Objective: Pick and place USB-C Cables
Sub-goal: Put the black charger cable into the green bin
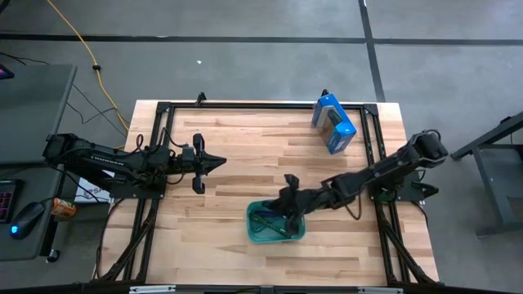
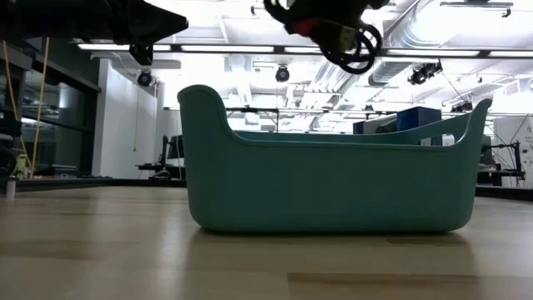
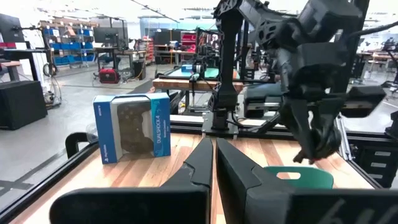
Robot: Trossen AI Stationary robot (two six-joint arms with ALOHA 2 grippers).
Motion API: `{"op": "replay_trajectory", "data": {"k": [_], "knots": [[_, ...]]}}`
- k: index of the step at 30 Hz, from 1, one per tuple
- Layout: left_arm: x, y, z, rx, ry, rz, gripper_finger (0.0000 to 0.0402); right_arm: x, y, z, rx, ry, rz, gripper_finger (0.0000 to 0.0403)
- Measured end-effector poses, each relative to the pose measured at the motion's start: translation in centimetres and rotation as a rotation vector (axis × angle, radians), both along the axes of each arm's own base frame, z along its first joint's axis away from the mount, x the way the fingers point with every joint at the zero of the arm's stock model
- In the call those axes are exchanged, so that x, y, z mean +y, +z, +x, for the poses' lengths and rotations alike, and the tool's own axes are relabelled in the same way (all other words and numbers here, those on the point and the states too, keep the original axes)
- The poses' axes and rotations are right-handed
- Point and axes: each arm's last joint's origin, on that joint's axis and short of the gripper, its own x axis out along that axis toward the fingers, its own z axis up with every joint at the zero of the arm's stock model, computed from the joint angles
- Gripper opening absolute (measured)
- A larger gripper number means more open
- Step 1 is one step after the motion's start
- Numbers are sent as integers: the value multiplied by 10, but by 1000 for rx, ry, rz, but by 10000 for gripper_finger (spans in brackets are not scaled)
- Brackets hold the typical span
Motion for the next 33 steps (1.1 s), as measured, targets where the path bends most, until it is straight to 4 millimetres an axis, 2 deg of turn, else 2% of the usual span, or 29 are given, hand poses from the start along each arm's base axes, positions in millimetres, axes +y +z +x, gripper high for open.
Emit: {"op": "replay_trajectory", "data": {"k": [3,7,12,16,26,33], "knots": [[0,0,0,-3,0,0,0,4,-1,12,108,-36,-43,21],[0,0,0,1,0,-1,0,12,-12,30,283,-47,-106,21],[0,-1,0,6,0,-2,0,24,-19,52,391,20,-78,21],[0,-1,0,6,0,-2,0,31,-20,61,439,48,-65,21],[0,-1,0,7,-1,-2,0,31,-23,60,487,8,-52,21],[0,-1,0,7,-1,-2,0,29,-54,52,535,28,4,21]]}}
